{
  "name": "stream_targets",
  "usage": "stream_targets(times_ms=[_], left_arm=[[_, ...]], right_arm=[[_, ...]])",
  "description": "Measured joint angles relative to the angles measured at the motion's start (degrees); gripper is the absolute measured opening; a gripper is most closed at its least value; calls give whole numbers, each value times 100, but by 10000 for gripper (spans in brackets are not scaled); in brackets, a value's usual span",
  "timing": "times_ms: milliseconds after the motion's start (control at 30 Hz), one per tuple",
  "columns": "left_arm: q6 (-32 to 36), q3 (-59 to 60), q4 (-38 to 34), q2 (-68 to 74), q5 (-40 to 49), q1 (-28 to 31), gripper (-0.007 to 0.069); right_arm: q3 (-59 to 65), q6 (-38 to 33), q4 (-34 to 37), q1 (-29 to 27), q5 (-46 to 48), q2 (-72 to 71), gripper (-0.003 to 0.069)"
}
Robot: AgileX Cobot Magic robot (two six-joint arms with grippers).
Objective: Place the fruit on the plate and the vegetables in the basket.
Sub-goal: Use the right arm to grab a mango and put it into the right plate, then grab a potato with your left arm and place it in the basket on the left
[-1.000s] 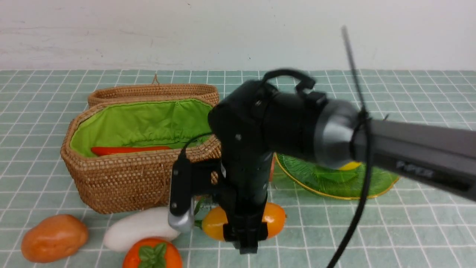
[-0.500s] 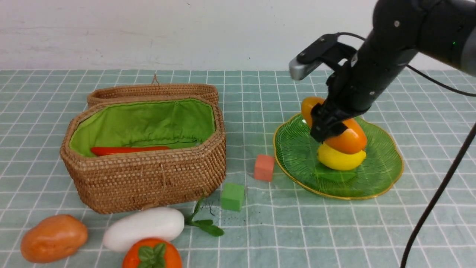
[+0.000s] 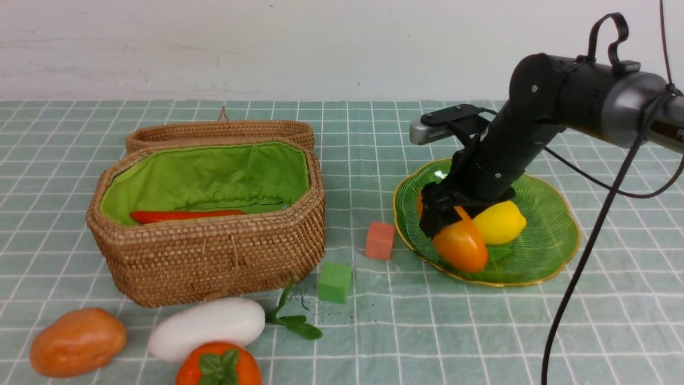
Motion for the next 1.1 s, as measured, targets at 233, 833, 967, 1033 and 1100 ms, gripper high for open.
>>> stream_targets(times_ms=[233, 833, 967, 1033, 1100], left_arm=[[0, 0, 0, 0, 0, 0, 239], [0, 0, 0, 0, 0, 0, 239], [0, 0, 0, 0, 0, 0, 239], [0, 0, 0, 0, 0, 0, 239], [0, 0, 0, 0, 0, 0, 239]], right_arm=[[0, 356, -452, 0, 916, -459, 630], [2275, 898, -59, -112, 1710, -5006, 64], [3507, 912, -41, -112, 1412, -6466, -13], [4268, 917, -4, -112, 862, -7185, -17], [4706, 917, 8, -112, 564, -7493, -18]])
